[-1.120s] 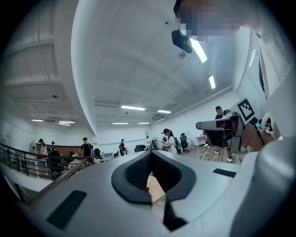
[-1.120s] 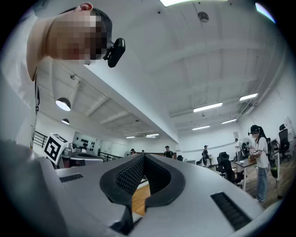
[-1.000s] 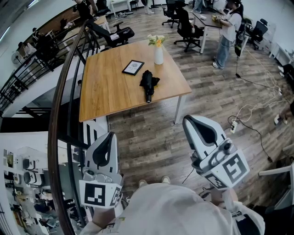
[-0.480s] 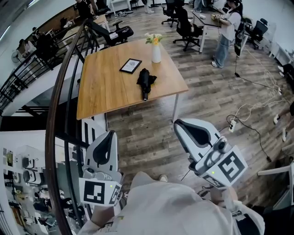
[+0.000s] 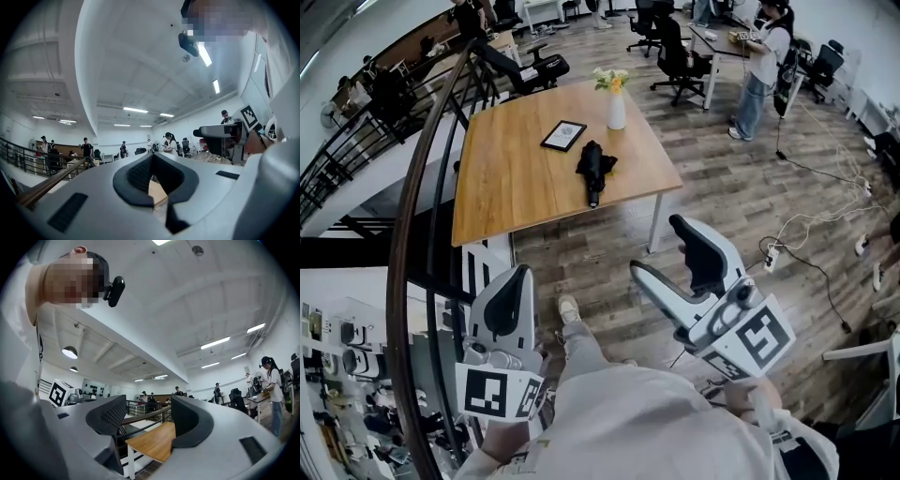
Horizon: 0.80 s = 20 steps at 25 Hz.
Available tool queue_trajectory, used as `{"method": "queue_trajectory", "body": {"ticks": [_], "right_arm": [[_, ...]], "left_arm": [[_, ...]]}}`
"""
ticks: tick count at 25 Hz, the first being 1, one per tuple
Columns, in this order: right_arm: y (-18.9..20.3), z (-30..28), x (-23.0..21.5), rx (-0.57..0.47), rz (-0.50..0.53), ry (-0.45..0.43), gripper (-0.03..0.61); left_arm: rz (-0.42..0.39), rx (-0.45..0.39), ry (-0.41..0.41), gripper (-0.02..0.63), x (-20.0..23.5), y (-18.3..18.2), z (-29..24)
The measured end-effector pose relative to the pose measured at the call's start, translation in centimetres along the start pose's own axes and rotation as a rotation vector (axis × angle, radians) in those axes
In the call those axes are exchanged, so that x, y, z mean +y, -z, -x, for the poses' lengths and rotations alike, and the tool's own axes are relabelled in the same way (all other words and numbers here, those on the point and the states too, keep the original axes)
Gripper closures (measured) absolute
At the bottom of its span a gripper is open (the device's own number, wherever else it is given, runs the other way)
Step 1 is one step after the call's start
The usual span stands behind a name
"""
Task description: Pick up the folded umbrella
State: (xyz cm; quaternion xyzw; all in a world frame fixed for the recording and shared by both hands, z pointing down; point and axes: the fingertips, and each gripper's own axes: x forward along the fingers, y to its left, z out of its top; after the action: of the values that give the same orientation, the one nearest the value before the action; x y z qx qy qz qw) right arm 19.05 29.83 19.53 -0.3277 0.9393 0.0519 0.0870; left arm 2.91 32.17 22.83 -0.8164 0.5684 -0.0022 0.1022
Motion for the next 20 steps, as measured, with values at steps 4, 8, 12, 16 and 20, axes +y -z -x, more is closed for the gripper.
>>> {"method": "queue_trajectory", "body": {"ticks": [4, 8, 12, 16, 20], "right_arm": [[2.0, -2.3, -0.6, 0.025, 0.013, 0.007, 0.272], [4.3, -5.1, -1.4, 0.065, 0.003, -0.015, 0.272], [5.9, -8.9, -3.4, 0.101, 0.002, -0.005, 0.270], [8.2, -13.8, -6.2, 0.136, -0.014, 0.003, 0.270], [10.7, -19.3, -9.3, 0.174, -0.025, 0.010, 0.270]], "left_arm": [[0.016, 0.007, 0.018, 0.597, 1.9, 2.0, -1.8], [0.025, 0.004, 0.036, 0.597, 4.3, 3.2, -4.3], [0.038, 0.032, 0.049, 0.597, 7.3, 5.2, -7.8], [0.055, 0.047, 0.045, 0.597, 11.2, 6.9, -11.7], [0.065, 0.066, 0.058, 0.597, 15.4, 8.8, -16.1]]}}
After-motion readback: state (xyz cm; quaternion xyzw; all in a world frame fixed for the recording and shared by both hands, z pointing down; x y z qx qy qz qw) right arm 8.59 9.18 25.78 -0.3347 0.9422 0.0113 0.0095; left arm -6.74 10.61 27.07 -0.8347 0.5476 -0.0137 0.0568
